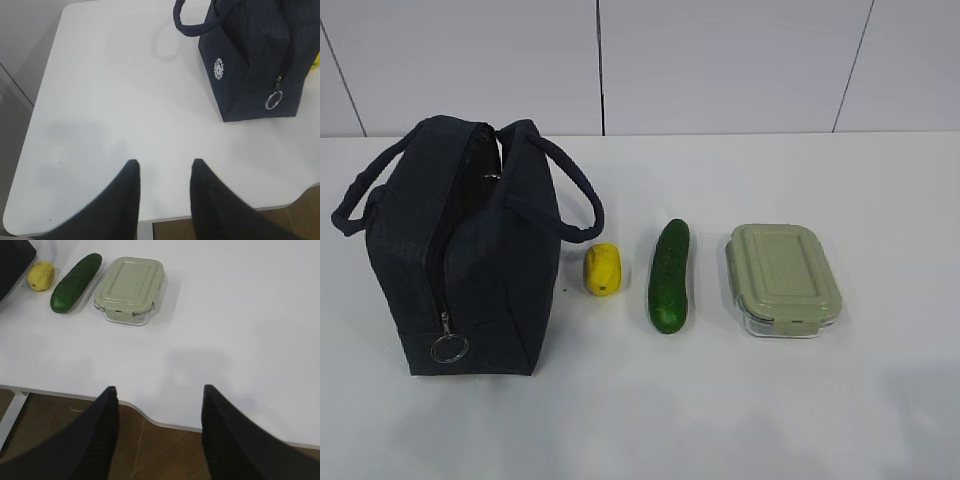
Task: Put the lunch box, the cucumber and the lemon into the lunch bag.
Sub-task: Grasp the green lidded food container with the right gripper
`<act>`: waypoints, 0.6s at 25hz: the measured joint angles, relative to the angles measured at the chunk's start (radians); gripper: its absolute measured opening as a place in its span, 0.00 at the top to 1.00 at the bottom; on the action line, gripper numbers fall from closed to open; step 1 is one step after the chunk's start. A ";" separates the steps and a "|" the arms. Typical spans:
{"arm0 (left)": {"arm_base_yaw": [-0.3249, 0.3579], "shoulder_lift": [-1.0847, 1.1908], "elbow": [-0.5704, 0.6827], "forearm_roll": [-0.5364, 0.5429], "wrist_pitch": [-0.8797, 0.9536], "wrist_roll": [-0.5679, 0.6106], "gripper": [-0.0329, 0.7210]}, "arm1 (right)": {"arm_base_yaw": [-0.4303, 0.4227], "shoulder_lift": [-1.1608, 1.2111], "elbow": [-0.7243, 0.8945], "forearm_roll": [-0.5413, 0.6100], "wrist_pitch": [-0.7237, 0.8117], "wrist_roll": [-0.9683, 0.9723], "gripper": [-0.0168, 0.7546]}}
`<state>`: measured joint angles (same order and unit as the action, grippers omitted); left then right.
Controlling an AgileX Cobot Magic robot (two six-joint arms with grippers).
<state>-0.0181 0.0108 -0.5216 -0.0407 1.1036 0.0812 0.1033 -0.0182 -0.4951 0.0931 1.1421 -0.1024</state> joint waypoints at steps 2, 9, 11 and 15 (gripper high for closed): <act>0.000 0.000 0.000 0.000 0.000 0.000 0.63 | 0.000 0.000 0.000 0.000 0.002 0.000 0.45; 0.000 0.000 0.000 0.000 0.000 0.000 0.63 | 0.000 0.000 0.000 0.000 0.002 0.000 0.45; 0.000 0.000 0.000 0.000 0.000 0.000 0.63 | 0.000 0.000 0.000 0.000 0.002 0.000 0.45; 0.000 0.000 0.000 0.000 0.000 0.000 0.63 | 0.000 0.000 0.000 0.000 0.004 0.000 0.45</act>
<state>-0.0181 0.0108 -0.5216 -0.0407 1.1036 0.0812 0.1033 -0.0182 -0.4951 0.0931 1.1458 -0.1024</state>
